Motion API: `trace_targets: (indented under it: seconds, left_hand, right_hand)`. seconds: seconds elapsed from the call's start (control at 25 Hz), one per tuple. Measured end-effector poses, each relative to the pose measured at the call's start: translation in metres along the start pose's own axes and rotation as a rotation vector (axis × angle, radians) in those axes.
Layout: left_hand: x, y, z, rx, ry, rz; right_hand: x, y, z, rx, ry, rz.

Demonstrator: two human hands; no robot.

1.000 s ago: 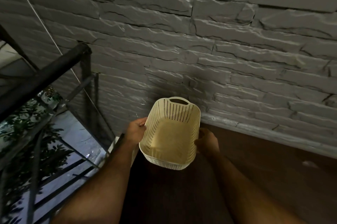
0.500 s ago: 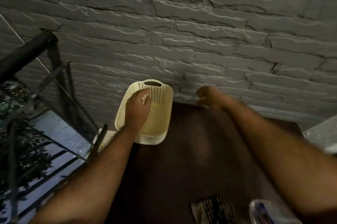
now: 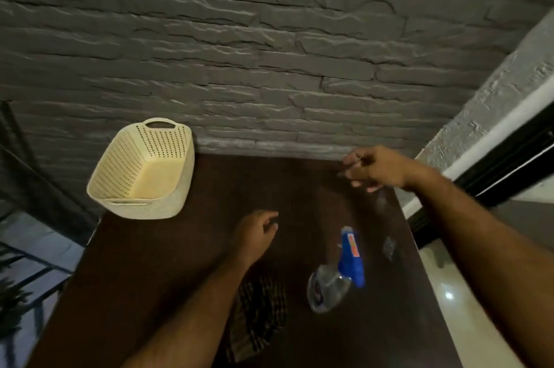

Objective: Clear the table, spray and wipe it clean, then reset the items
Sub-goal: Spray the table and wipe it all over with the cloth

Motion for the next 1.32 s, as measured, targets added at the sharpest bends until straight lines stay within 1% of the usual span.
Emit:
trace_targets:
  seconds: [0.08, 0.2, 0.44, 0.48, 0.56, 0.64, 0.76, 0.88, 0.96, 1.08, 1.2, 1.32]
  left_hand:
    - [0.024, 0.004, -0.018, -0.031, 0.027, 0.053]
    - [0.039, 0.01, -0.045, -0.136, 0.093, 0.13]
    - [0.056, 0.028, -0.087, -0.211, 0.107, 0.195]
    - [0.059, 0.031, -0.093, -0.231, 0.112, 0.226]
    - [0.064, 0.04, -0.107, -0.29, 0.15, 0.364]
    - [0.071, 0.052, -0.118, -0.377, 0.216, 0.451]
    - [0.08, 0.062, -0.122, -0.494, 0.284, 0.478]
    - [0.088, 0.062, -0.12, -0.519, 0.301, 0.541]
    - [0.09, 0.062, -0.119, -0.517, 0.281, 0.585]
    - [0.088, 0.065, -0.113, -0.483, 0.263, 0.61]
    - [0.084, 0.066, -0.105, -0.471, 0.291, 0.631]
    - [0.078, 0.06, -0.102, -0.435, 0.294, 0.658]
  right_hand:
    - [0.027, -0.032, -0.018, -0.017, 0.039, 0.03]
    - [0.066, -0.057, -0.034, -0.04, 0.068, 0.11]
    - [0.105, -0.078, -0.055, -0.092, -0.021, 0.285]
    - [0.109, -0.081, -0.06, -0.09, -0.029, 0.317]
    - [0.119, -0.088, -0.072, -0.087, -0.038, 0.347]
    - [0.127, -0.093, -0.082, -0.084, -0.007, 0.356]
    - [0.134, -0.085, -0.093, -0.121, 0.126, 0.363]
    - [0.134, -0.07, -0.095, -0.124, 0.177, 0.198]
    - [0.137, -0.065, -0.094, -0.098, 0.16, 0.17]
    - [0.148, -0.06, -0.094, -0.081, 0.105, 0.208]
    - [0.159, -0.059, -0.096, -0.049, 0.054, 0.289]
    - [0.162, -0.057, -0.1, -0.028, 0.0, 0.319]
Point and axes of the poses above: each hand's wrist, its own z-axis towards the middle knuckle, its own x-axis out of the palm, y = z × x, the point moved 3 cm from there along z, towards the middle knuckle, and after that the axes turned 9 degrees about -z, right-handed, at the moved point
